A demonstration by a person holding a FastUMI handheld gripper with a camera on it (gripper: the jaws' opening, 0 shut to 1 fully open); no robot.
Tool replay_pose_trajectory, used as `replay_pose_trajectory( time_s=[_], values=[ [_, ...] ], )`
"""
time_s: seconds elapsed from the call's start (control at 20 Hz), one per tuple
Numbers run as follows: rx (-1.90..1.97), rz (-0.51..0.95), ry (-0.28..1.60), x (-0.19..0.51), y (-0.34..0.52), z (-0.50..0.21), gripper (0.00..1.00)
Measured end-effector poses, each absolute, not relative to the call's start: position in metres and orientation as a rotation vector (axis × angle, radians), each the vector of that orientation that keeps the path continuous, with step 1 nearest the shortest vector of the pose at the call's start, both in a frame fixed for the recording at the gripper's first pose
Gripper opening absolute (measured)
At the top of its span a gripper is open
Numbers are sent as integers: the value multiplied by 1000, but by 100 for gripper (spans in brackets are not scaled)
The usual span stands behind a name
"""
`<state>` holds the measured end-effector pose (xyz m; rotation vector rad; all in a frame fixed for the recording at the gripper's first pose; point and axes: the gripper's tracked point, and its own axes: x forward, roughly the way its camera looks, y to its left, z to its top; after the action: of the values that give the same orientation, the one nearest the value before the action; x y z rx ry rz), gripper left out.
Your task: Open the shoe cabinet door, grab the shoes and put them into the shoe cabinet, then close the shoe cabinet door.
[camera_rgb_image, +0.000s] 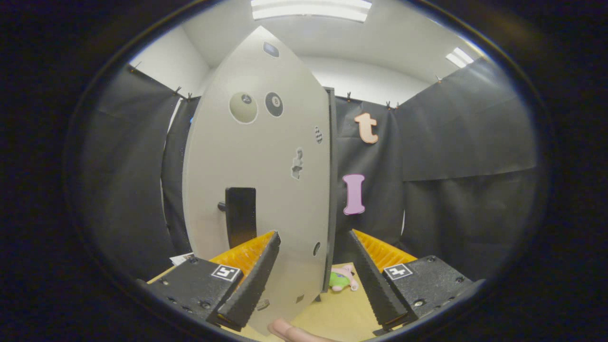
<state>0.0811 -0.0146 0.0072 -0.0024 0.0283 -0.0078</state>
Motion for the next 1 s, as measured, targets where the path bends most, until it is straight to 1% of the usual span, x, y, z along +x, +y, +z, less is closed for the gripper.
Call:
replay_pose_trajectory(
  time_s=[0.2,0.35,0.45,0.65,0.85,1.0],
  values=[
    [3,40,74,108,42,-11,95],
    [0,31,95,120,59,-22,97],
    [8,47,107,116,69,-28,97],
    [-3,71,112,94,70,-31,97],
    [35,60,89,49,53,-34,97],
    [54,60,114,17,44,-41,97]
  ],
)
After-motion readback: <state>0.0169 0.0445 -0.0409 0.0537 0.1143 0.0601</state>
